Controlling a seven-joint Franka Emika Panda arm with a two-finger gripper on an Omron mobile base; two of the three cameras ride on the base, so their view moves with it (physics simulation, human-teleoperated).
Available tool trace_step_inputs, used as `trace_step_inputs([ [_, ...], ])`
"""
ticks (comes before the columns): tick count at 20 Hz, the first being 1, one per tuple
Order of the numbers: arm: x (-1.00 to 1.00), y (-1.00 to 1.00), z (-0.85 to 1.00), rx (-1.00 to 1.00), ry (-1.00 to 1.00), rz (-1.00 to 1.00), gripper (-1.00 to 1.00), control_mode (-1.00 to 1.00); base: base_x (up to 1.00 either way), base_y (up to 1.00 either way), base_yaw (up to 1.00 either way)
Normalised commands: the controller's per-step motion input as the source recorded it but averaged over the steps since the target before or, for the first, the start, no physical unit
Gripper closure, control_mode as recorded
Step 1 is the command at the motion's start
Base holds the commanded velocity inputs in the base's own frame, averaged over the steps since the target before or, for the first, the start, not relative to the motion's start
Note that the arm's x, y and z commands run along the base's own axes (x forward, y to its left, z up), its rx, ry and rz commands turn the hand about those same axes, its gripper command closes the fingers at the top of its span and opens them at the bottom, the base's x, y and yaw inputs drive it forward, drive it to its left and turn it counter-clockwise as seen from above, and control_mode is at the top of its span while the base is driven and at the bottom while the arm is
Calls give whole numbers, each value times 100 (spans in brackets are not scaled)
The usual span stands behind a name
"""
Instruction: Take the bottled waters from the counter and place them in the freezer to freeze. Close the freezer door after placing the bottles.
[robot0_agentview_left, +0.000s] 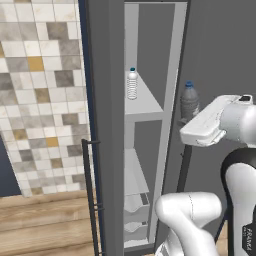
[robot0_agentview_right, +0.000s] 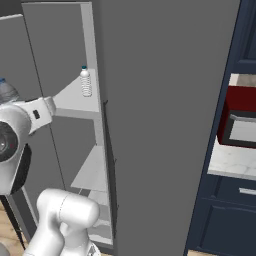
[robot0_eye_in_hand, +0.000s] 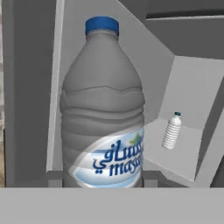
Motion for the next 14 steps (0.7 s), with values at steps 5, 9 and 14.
trace_step_inputs([
  [5,13,11,-30,21,1,-61,100,-100,0,0,0],
  [9,9,0,-31,32,0,-54,100,-100,0,0,0],
  [14,19,0,-20,18,-1,-31,100,-100,0,0,0],
])
